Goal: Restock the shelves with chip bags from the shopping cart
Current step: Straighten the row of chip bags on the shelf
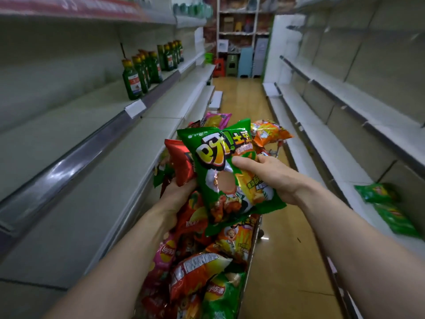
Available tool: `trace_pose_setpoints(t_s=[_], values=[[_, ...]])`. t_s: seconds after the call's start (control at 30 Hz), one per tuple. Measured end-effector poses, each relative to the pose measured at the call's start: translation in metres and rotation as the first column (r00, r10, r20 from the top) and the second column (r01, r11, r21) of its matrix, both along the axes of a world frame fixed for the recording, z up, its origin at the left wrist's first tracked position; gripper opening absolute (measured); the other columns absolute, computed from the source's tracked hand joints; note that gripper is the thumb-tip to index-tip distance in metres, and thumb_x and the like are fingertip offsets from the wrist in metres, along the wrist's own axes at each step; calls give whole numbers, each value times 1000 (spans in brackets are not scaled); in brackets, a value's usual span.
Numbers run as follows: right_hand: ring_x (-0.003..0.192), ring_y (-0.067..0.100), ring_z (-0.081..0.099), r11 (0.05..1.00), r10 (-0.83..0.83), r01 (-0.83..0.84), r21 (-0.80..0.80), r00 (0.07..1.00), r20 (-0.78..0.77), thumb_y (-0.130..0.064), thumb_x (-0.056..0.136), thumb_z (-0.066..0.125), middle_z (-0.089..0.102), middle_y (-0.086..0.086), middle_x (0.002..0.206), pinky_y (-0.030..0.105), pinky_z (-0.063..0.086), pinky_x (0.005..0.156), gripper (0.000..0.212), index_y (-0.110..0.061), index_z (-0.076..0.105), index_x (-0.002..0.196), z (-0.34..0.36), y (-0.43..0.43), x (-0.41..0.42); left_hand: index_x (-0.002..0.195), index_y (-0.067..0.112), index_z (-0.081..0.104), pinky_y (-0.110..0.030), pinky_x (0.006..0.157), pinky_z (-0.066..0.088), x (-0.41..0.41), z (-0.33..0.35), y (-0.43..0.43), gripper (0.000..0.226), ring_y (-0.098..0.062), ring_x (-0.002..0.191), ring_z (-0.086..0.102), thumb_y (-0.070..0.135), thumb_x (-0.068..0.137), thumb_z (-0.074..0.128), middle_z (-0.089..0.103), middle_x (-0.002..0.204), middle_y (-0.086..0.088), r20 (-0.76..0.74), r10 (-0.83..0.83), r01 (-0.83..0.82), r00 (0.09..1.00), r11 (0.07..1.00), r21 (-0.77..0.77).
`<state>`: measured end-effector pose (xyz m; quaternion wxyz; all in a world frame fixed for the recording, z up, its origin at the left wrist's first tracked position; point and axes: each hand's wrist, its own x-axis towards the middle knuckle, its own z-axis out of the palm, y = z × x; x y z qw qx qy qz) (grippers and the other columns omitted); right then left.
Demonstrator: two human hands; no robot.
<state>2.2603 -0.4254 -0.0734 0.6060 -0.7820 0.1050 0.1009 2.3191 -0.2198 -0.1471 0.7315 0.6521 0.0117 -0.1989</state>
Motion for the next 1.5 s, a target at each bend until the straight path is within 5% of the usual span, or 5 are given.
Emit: trace_pose_setpoints(t_s=[0.27,0.37,0.47,0.73,1.5], values=[[74,23,74,963,-251,237,129,962,106,-45,65,75,76,10,92,30,58,59,67,-9,57,118,46,0,-90,107,10,63,-19,45,49,-41,51,-27,19,-12,50,65,18,90,64,70,67,-4,124,-192,197,974,980,-25],[71,22,73,936,-349,334,111,923,160,-37,78,74,75,11,90,30,59,58,47,-9,59,112,64,-8,-129,100,18,62,-28,58,57,-60,65,-49,12,-19,61,69,20,89,66,71,82,-7,156,-265,270,952,963,-11],[78,24,73,898,-439,432,84,868,231,-37,80,72,75,11,93,34,61,68,39,-12,61,107,80,-20,-172,112,17,62,-40,78,57,-86,79,-75,29,-27,75,70,28,86,69,73,92,-12,147,-373,380,916,925,-19],[72,22,73,776,-623,616,139,710,328,-37,72,73,76,8,85,33,60,66,44,-10,61,105,114,-48,-308,115,13,59,-28,56,57,-183,117,-150,32,-19,67,72,30,88,66,75,83,-7,212,-630,654,747,753,-67],[69,21,73,247,-840,943,222,94,534,-35,65,74,76,10,89,32,61,63,50,-10,64,107,195,25,-799,114,15,61,-45,76,60,-654,209,-230,54,-28,78,71,26,65,80,73,101,-16,385,-905,971,180,100,-219]])
